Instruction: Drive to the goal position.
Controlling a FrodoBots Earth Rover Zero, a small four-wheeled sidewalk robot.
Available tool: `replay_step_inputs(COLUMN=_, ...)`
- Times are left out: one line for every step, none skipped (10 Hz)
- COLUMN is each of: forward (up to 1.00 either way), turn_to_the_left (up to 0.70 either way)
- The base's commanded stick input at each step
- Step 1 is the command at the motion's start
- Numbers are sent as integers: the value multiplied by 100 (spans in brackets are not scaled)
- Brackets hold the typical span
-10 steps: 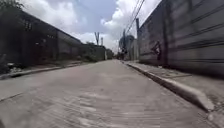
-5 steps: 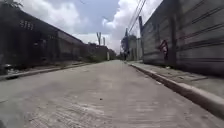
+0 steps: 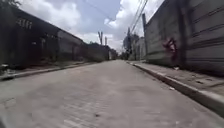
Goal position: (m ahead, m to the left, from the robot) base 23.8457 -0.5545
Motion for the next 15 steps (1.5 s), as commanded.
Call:
replay_step_inputs(forward=100, turn_to_the_left=0)
replay_step_inputs(forward=100, turn_to_the_left=0)
replay_step_inputs(forward=100, turn_to_the_left=0)
replay_step_inputs(forward=100, turn_to_the_left=0)
replay_step_inputs(forward=100, turn_to_the_left=0)
replay_step_inputs(forward=100, turn_to_the_left=0)
replay_step_inputs(forward=100, turn_to_the_left=0)
replay_step_inputs(forward=100, turn_to_the_left=0)
replay_step_inputs(forward=100, turn_to_the_left=0)
replay_step_inputs(forward=100, turn_to_the_left=0)
replay_step_inputs(forward=100, turn_to_the_left=0)
replay_step_inputs(forward=100, turn_to_the_left=0)
replay_step_inputs(forward=100, turn_to_the_left=0)
replay_step_inputs(forward=100, turn_to_the_left=0)
replay_step_inputs(forward=100, turn_to_the_left=0)
